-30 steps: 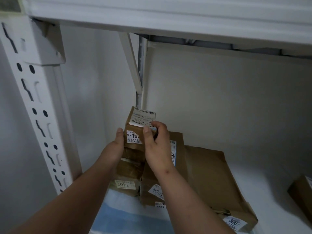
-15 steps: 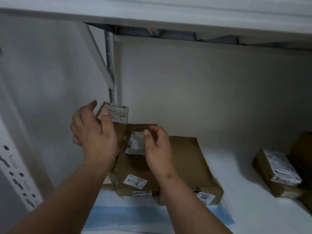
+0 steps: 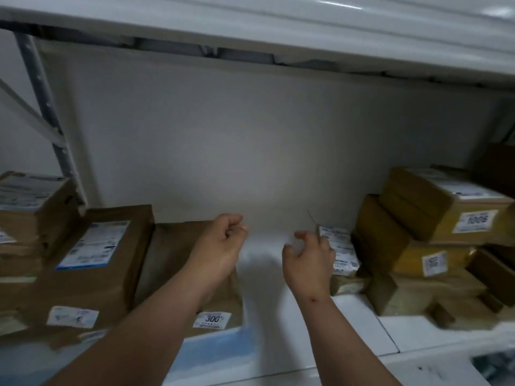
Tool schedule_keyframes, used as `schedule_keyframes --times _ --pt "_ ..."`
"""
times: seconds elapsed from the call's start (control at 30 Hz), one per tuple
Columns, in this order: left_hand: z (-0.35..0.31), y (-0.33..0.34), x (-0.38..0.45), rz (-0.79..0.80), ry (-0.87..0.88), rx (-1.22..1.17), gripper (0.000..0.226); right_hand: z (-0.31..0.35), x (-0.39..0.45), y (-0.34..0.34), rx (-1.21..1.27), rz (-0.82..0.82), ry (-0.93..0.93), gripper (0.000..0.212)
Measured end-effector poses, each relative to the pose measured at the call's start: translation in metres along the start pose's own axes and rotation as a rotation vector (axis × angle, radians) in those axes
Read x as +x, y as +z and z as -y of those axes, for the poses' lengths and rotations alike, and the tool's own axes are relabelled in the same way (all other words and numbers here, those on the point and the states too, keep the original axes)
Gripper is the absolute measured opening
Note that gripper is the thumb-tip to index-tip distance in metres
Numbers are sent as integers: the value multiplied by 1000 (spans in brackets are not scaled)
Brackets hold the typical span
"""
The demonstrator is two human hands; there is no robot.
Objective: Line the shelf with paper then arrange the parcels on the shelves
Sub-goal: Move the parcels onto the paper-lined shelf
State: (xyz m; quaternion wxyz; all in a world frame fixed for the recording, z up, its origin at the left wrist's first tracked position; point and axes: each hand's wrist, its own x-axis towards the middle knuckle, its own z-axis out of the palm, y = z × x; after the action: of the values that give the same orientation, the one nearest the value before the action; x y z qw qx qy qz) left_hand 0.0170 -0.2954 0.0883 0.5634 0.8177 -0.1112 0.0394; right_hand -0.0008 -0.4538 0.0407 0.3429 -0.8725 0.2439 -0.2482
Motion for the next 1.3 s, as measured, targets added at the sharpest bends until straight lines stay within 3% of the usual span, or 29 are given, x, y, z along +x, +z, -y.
schedule_keyframes --times 0.17,0.27,0.47,0.57,0.73,0.9,1.0,1.3 --pt "6 84 0 281 -280 -156 25 -59 25 -34 -202 -37 125 53" --pt "5 121 1 303 -494 -355 11 -78 36 -43 -119 19 180 63" --pt "18 169 11 293 -692 -535 29 -95 50 -45 -72 161 254 65" --pt "24 180 15 297 -720 -606 40 -95 55 -42 -76 231 215 57" --pt "26 180 32 212 -706 -626 36 -94 54 -41 -88 317 146 57" --pt "32 172 40 163 -756 -613 29 -95 54 -33 -40 331 101 56" --pt "34 169 38 166 -787 -695 28 -95 58 -26 131 253 80 48" --pt "40 150 37 122 -783 -708 30 -105 77 11 381 308 426 63"
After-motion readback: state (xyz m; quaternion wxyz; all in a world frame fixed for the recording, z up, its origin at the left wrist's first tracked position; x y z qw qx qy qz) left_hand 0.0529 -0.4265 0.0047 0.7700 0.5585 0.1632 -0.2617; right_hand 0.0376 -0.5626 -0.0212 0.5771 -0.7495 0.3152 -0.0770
